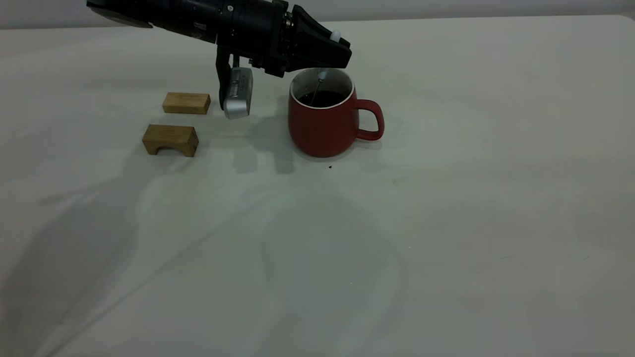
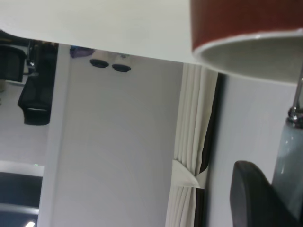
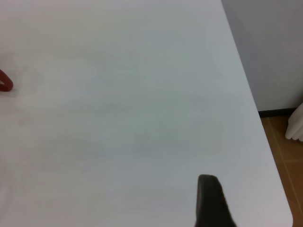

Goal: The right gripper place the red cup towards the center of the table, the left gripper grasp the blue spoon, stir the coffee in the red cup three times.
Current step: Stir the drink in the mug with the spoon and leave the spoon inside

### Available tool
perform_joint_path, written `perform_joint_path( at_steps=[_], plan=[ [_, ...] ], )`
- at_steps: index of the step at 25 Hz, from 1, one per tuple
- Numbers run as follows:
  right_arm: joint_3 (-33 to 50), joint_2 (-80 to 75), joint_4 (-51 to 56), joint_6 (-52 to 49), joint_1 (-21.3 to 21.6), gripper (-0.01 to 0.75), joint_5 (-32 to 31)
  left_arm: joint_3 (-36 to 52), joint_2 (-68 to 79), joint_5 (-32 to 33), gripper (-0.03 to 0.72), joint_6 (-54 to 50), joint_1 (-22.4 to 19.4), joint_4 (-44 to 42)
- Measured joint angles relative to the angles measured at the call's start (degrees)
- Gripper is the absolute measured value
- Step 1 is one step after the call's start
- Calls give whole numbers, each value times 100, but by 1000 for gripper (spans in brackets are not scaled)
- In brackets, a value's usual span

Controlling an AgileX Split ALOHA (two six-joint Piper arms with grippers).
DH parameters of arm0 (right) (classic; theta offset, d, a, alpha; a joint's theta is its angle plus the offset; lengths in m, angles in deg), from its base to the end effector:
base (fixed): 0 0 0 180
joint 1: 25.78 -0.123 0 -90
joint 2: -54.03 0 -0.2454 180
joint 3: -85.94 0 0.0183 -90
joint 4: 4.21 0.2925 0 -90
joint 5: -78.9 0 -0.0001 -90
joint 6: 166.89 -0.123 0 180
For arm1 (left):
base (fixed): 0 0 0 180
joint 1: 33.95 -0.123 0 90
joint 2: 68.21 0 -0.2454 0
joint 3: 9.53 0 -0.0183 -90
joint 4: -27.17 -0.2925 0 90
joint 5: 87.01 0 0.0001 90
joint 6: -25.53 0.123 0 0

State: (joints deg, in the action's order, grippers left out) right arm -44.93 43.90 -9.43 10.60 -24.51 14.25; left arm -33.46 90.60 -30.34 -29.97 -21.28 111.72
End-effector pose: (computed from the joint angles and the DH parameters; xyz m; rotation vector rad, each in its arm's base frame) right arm 0.1020 -0.0124 0.2631 0.0765 2.1591 -0.0990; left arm 0.4555 -0.2073 -0.0363 1.7159 -1.3712 1.0097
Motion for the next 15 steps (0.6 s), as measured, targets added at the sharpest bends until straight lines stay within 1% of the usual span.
perform_joint_path(
  at_steps=[2,3,4,5,8,10,11,13,15],
  plan=[
    [0,0,0,0,0,491,0,0,0,24,157,-5,0,-11],
    [0,0,0,0,0,491,0,0,0,29,173,-5,0,-40],
    [0,0,0,0,0,491,0,0,0,47,207,-5,0,-100],
    [0,0,0,0,0,491,0,0,0,59,249,-5,0,-154],
    [0,0,0,0,0,491,0,0,0,82,434,9,0,-490],
    [0,0,0,0,0,491,0,0,0,130,543,204,0,-684],
    [0,0,0,0,0,491,0,0,-16,161,577,371,0,-741],
    [0,0,0,0,0,491,0,0,-75,222,620,870,0,-869],
    [0,0,0,0,0,491,0,0,-185,236,627,1543,0,-979]
  ],
)
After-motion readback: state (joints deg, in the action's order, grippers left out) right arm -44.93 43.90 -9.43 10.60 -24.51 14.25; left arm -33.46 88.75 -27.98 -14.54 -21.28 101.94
